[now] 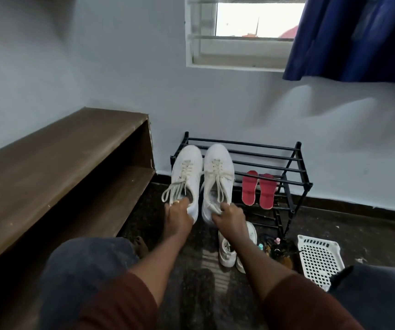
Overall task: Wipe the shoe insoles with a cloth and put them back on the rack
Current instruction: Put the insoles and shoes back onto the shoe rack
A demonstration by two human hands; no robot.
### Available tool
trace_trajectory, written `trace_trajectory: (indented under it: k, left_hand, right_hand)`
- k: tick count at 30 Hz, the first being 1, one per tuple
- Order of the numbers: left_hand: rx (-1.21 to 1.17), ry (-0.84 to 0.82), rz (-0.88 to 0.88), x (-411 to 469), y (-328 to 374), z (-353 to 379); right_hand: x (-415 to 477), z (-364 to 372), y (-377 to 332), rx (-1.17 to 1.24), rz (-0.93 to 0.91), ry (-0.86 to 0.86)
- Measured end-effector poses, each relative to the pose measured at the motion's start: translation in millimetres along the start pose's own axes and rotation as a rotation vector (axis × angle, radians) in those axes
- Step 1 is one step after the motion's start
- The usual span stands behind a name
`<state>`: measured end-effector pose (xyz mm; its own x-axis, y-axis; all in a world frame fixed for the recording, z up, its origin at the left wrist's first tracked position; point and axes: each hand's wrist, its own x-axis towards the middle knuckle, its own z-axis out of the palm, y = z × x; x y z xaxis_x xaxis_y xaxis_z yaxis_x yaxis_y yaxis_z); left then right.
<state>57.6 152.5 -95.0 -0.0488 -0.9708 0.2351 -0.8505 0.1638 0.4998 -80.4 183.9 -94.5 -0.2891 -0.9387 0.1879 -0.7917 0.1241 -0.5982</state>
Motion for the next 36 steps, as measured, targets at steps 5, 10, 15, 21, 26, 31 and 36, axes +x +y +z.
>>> trace_trajectory:
  k: [5, 10, 15, 21, 26, 31, 36]
  left_hand:
    - [-0.03, 0.015, 0.071, 75.8, 15.3, -4.7]
    - [-0.01, 0.007, 0.084, 144.8, 27.7, 8.5]
    - [-0.04, -0.028, 0.034, 200.1, 34.6, 31.4]
    - [-0.028, -0.038, 0.036, 251.1, 37.4, 61.1]
    - [-0.003, -0.056, 0.085, 270.4, 34.8, 80.4]
    - [-0.056, -0.038, 0.096, 266.8, 30.0, 96.4]
    - [-0.092, -0.018, 0.142, 256.2, 25.8, 95.2]
  right_hand:
    - [71.4, -25.6, -15.0, 0.053, 0.042, 0.032]
    - [142.8, -25.9, -9.5, 0.081, 0.107, -0.002]
    - [204.8, -16.1, -2.3, 0.105, 0.15, -0.019]
    - [254.3, -3.2, 6.2, 0.081, 0.185, -0.021]
    - [270.1, 9.6, 15.5, 0.061, 0.208, -0.04]
    - [267.8, 23.6, 21.0, 0.031, 0.205, -0.041]
    - [260.1, 23.0, 20.7, 0.043, 0.211, -0.045]
